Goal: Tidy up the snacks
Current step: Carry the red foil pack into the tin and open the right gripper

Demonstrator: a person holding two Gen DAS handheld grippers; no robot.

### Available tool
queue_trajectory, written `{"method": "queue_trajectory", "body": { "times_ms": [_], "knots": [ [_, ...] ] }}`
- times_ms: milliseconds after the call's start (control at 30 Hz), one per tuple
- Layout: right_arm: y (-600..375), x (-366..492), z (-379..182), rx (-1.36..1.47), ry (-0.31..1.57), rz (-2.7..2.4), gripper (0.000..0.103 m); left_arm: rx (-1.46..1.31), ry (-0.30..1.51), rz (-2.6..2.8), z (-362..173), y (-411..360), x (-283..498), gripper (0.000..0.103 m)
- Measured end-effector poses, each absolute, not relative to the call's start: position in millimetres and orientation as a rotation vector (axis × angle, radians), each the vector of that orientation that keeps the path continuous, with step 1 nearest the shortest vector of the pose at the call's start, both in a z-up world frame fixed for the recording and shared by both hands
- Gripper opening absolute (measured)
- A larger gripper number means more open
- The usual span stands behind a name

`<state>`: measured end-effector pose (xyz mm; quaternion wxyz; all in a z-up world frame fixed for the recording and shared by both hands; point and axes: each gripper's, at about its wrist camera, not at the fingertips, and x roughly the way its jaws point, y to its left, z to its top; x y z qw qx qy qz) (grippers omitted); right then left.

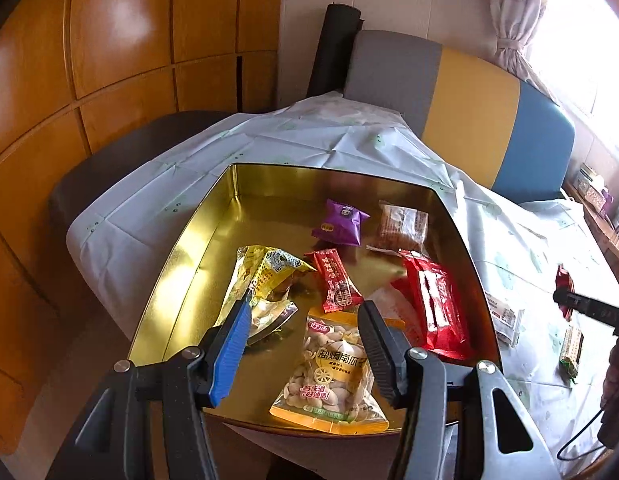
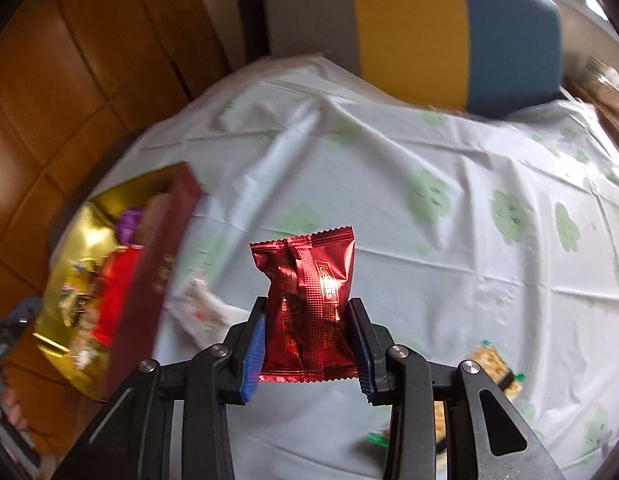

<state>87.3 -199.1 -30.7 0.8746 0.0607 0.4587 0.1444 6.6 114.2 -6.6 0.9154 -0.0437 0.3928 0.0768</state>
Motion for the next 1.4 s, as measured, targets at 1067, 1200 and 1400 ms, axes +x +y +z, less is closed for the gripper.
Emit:
{"method": "queue_trajectory", "body": {
  "times_ms": [1067,1200,1400],
  "knots": [
    [28.4,111.7,-42.9,-0.028,1.072,0.68,0.042,-0.177,0.853,0.197,-26.1,152.4,1.0,0.055],
    [16.2,108.1,-36.3,0.0,1.046,0.682,0.042,-0.187,0.856,0.185,-26.0,152.5,2.7,0.05],
    [-22.4,101.1,-17.1,0.068,0.986,0.651,0.047,-0.15,0.848,0.141,-21.9,140.1,3.3,0.05]
  ]
}}
